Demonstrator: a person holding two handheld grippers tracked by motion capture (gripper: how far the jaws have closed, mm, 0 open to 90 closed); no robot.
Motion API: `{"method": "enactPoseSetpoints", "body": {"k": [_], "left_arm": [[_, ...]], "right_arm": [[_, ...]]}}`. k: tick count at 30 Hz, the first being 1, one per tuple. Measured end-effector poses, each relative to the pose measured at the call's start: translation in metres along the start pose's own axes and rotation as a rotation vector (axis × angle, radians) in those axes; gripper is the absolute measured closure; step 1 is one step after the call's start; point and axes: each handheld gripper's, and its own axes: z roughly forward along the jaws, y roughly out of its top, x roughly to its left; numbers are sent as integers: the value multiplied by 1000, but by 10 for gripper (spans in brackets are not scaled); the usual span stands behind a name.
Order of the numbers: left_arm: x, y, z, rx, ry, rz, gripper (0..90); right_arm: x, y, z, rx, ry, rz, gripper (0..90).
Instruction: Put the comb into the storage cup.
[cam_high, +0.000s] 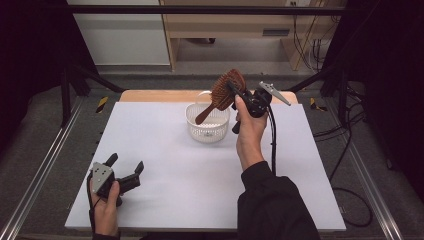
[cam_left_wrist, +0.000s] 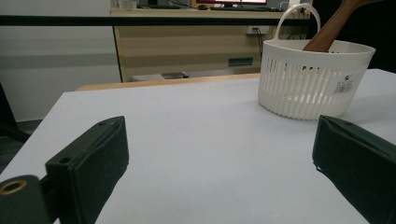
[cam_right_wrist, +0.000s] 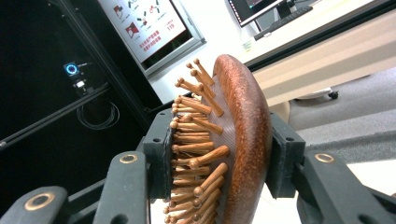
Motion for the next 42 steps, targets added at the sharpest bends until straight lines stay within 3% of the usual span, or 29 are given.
{"method": "enactPoseSetpoints", "body": {"k": [12, 42], "left_arm": [[0, 0, -1, -4, -12, -8, 13], [-1, 0, 0, -4, -27, -3, 13]], "right_arm": [[-8, -17, 6, 17, -12, 16, 527], [-11, -41, 17, 32, -19, 30, 525]]}}
